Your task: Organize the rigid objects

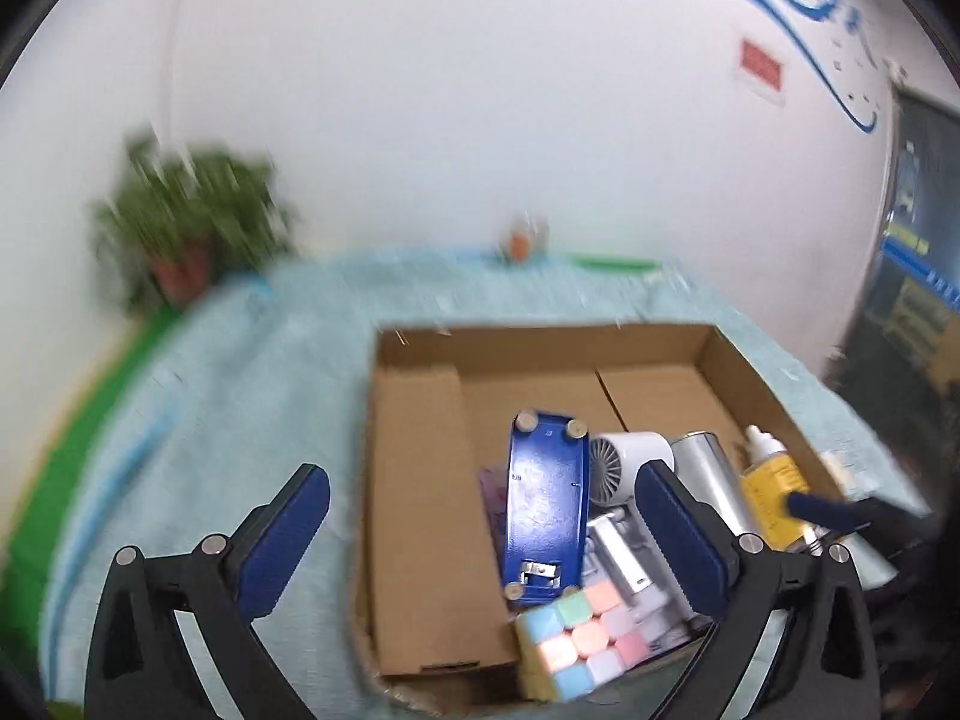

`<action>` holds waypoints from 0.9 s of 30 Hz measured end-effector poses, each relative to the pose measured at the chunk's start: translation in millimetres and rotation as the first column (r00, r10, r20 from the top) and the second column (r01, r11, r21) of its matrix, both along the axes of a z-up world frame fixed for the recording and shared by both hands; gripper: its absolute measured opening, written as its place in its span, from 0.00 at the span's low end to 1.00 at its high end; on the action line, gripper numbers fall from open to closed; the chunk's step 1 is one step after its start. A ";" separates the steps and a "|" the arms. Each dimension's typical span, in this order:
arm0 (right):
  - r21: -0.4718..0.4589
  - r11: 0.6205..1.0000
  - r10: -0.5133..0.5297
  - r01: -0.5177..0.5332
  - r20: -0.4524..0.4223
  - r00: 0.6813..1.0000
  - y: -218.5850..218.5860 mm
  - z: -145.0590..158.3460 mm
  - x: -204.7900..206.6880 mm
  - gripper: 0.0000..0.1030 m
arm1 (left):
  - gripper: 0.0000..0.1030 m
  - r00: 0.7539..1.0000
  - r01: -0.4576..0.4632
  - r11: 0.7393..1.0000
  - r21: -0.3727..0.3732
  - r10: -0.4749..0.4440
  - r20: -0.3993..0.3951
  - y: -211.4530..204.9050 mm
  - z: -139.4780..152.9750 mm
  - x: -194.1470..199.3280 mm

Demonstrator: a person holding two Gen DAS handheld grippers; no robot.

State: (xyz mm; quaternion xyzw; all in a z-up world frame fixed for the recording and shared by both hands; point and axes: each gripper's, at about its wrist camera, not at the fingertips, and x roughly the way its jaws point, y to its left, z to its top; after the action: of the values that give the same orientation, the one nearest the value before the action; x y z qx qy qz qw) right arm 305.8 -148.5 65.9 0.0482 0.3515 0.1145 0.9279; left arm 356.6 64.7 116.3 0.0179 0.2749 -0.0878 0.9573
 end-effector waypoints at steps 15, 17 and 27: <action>-0.140 0.982 -0.127 0.124 -0.011 0.992 -54.1 -19.1 -81.5 0.81 | 1.00 0.988 -0.151 0.989 -0.007 0.150 -0.043 -69.1 -48.7 -119.4; -0.138 0.983 -0.125 0.123 -0.006 0.992 -53.9 -18.8 -86.9 0.81 | 1.00 0.985 -0.166 0.986 0.012 0.167 -0.038 -74.7 -47.1 -130.3; -0.133 0.984 -0.119 0.122 0.031 0.992 -57.6 -10.8 -105.9 0.81 | 1.00 0.986 -0.163 0.986 0.034 0.164 -0.034 -85.8 -33.0 -155.0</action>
State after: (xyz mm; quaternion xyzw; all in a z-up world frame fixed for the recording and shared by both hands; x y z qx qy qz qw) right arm 199.9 -206.1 55.1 0.0054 0.3442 0.0346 0.9382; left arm 201.6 -21.1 83.3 0.0083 0.2943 -0.0052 0.9556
